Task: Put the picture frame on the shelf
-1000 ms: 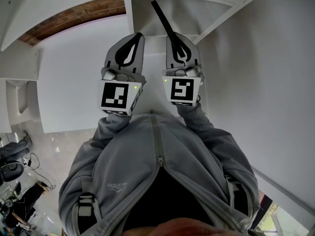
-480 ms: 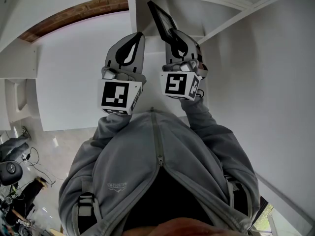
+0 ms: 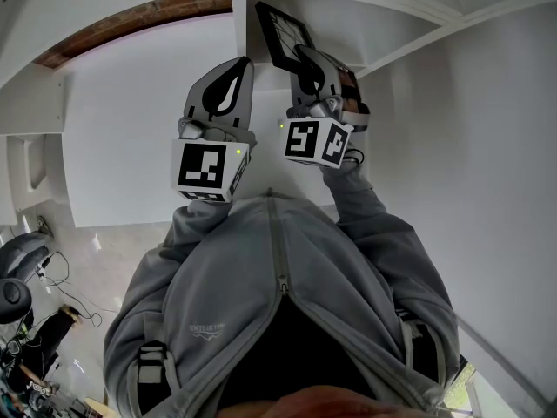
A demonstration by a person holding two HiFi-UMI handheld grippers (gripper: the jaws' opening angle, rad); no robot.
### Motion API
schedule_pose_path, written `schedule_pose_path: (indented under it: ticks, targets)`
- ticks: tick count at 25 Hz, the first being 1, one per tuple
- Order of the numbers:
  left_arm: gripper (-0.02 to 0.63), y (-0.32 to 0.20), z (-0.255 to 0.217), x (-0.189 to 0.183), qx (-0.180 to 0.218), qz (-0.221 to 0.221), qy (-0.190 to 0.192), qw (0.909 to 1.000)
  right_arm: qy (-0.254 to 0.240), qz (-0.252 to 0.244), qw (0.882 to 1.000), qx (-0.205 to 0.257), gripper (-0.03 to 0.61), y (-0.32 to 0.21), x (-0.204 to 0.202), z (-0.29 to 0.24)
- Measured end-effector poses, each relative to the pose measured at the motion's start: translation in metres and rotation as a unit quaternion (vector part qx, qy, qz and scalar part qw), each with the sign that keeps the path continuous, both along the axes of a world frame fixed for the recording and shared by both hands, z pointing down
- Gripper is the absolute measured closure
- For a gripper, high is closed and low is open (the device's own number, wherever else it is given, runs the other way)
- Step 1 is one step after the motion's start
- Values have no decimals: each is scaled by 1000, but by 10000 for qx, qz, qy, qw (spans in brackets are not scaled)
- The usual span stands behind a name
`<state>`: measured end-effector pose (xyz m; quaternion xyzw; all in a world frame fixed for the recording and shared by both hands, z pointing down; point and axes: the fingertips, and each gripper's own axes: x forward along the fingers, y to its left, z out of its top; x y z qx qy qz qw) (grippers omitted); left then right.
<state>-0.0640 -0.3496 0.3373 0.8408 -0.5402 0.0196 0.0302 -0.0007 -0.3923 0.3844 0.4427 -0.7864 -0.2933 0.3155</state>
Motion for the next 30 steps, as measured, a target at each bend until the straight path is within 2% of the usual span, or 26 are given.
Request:
schedule_pose_path:
  ticks: [6, 11, 14, 17, 24, 30]
  targets:
    - [606, 0, 12, 0, -220, 70, -46, 9997, 441, -87, 9989, 139, 543, -3, -5, 8]
    - [600, 3, 20, 14, -443, 530, -90, 9976, 553, -159, 9982, 180, 543, -4, -6, 10]
    - [496, 7, 20, 22, -502, 786, -121, 9956, 608, -201, 9978, 194, 543, -5, -7, 11]
    - [468, 7, 20, 26, -544, 882, -211, 9944, 713, -248, 9969, 233, 543, -3, -8, 12]
    - [462, 4, 31, 29, -745, 941, -229, 9925, 989, -384, 9938, 337, 543, 1, -13, 18]
    - [474, 5, 31, 28, -744, 909, -118, 9930, 937, -447, 9943, 229, 541, 0, -14, 19]
